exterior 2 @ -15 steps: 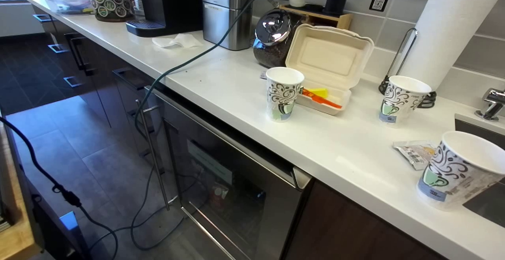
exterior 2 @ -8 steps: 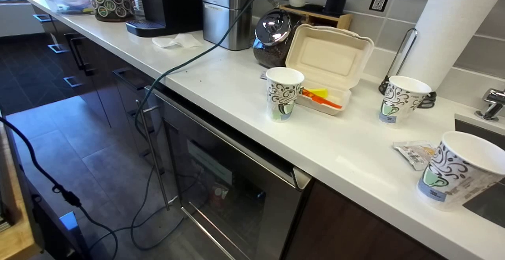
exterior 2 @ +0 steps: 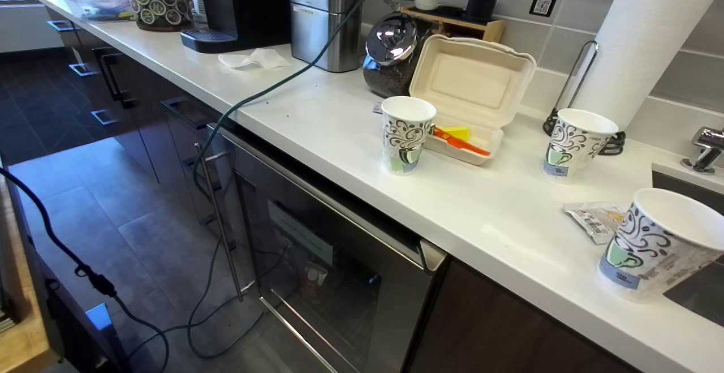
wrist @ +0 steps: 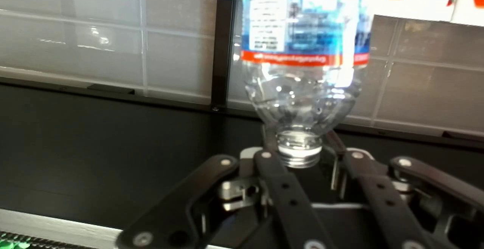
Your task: Put the clear bottle into the cupboard
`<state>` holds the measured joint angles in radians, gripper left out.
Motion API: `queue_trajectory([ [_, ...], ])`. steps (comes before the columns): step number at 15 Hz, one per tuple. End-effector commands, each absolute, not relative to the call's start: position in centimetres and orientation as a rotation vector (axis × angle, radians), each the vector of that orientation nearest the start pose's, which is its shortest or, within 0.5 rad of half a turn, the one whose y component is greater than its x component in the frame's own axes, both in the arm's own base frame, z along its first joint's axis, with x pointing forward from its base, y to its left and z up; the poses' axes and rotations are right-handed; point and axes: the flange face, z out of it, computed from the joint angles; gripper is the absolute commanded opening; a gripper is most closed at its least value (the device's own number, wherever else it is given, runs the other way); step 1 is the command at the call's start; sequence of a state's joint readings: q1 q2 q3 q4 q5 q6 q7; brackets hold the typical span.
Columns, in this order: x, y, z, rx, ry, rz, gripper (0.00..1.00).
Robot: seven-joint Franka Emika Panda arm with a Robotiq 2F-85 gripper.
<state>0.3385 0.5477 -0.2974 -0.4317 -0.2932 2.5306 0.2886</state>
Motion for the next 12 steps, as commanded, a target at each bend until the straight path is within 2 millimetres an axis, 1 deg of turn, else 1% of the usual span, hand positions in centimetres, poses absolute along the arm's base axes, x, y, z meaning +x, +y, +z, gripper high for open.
queue_trajectory([
  [1, 59.37, 14.44, 93.33, -2.268, 0.01, -2.335, 0.08],
  [4, 59.5, 14.27, 93.24, -2.277, 0.007, -2.336, 0.08],
  [5, 59.53, 14.23, 93.22, -2.278, 0.007, -2.337, 0.33],
  [6, 59.55, 14.2, 93.21, -2.28, 0.007, -2.338, 0.53],
  [7, 59.56, 14.21, 93.2, -2.279, 0.008, -2.339, 0.53],
  [8, 59.56, 14.25, 93.19, -2.279, 0.007, -2.339, 0.46],
  [9, 59.57, 14.31, 93.17, -2.277, 0.008, -2.34, 0.18],
  [10, 59.6, 14.33, 93.15, -2.273, 0.007, -2.349, 0.2],
  [11, 59.62, 14.36, 93.13, -2.274, 0.002, -2.351, 0.18],
  [12, 59.61, 14.36, 93.13, -2.273, 0.002, -2.351, 0.11],
])
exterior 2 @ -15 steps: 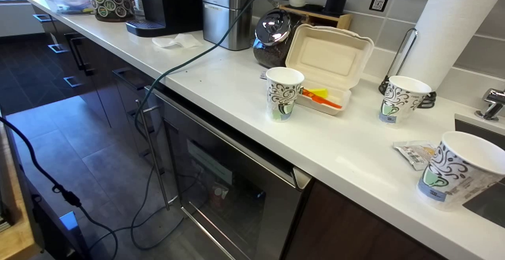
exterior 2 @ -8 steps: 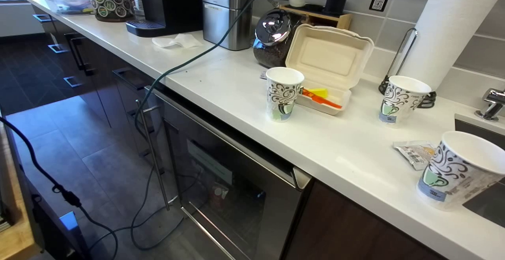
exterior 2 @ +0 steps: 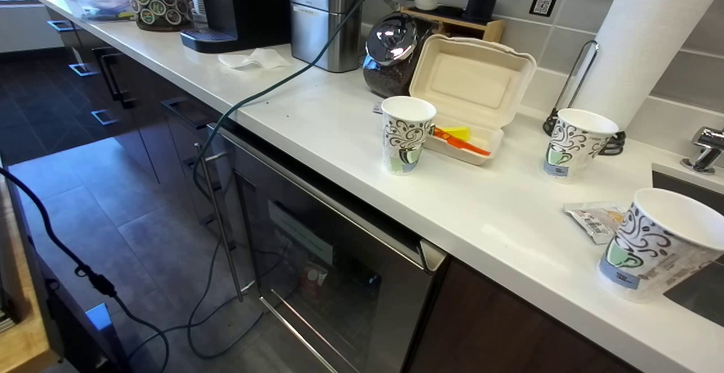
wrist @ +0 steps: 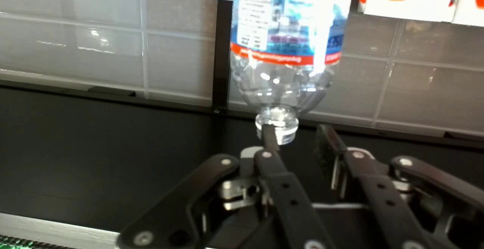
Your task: Put the clear bottle into the cupboard
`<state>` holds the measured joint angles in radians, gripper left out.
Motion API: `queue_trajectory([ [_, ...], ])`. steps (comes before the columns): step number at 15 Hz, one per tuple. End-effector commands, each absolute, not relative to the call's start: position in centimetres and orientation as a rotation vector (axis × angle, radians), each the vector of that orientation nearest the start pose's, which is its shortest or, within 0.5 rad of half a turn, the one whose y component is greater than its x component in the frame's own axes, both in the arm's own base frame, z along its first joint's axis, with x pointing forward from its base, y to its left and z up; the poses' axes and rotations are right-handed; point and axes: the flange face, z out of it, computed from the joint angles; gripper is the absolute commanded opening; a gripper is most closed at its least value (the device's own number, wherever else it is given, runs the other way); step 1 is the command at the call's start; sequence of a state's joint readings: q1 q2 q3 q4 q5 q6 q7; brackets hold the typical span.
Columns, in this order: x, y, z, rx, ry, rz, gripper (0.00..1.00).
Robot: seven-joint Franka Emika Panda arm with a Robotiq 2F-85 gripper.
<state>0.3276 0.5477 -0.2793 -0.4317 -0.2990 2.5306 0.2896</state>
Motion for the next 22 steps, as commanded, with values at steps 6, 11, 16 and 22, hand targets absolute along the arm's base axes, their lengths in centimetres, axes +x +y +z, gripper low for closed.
queue_trajectory([
  [6, 59.3, 14.4, 93.5, -2.254, 0.011, -2.373, 0.0],
  [11, 59.0, 14.1, 93.8, -2.204, 0.076, -2.453, 0.4],
  [16, 57.5, 12.2, 95.7, -2.185, 0.119, -2.528, 0.78],
  [22, 53.2, 7.3, 100.1, -2.16, -0.095, -2.597, 1.0],
])
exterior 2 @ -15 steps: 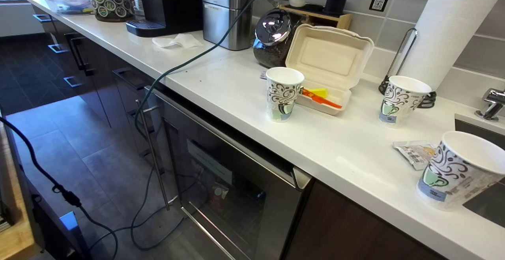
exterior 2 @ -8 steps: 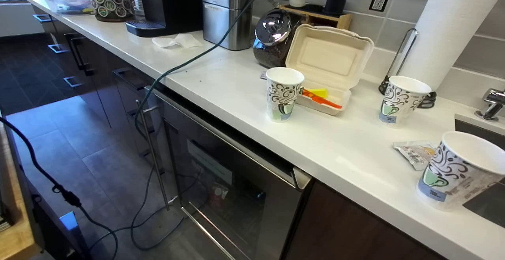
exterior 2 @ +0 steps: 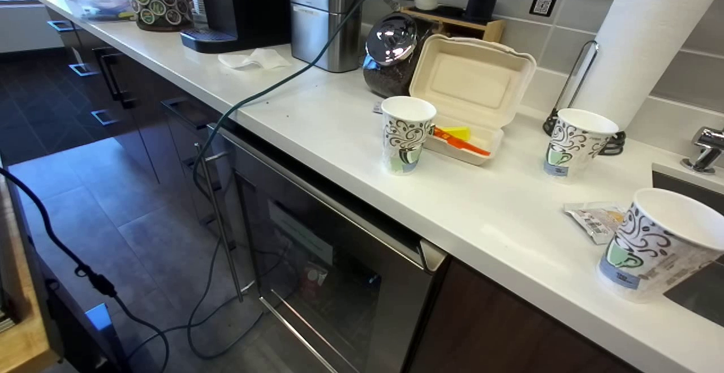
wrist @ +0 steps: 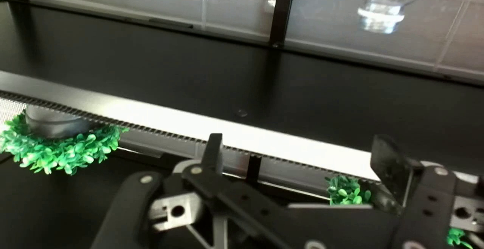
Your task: Put the clear bottle into the cupboard
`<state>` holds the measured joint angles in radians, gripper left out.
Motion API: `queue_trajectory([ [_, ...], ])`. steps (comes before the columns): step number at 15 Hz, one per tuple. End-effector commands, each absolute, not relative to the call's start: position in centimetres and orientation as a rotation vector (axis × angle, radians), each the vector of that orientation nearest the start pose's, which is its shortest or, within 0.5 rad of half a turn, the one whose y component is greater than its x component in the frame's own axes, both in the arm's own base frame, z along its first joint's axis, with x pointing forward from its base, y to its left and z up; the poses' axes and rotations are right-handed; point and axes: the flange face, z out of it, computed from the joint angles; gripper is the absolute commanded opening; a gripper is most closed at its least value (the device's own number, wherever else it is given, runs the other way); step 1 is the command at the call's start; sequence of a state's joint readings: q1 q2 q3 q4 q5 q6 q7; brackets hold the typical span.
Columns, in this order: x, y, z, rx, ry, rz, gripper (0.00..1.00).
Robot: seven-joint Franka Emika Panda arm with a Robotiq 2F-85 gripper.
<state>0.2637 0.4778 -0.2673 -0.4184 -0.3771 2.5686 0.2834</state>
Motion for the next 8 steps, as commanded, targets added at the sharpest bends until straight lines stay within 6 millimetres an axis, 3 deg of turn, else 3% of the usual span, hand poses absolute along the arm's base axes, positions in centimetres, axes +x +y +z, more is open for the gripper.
queue_trajectory([
  [1, 52.8, 6.1, 100.6, -2.172, -0.126, -2.605, 1.0],
  [4, 51.3, 3.4, 102.0, -2.134, -0.203, -2.624, 1.0],
  [6, 50.6, 3.4, 102.4, -2.05, -0.187, -2.66, 1.0],
  [7, 53.5, 6.0, 100.0, -2.201, -0.108, -2.578, 1.0],
  [8, 53.5, 6.0, 100.0, -2.201, -0.108, -2.578, 1.0],
])
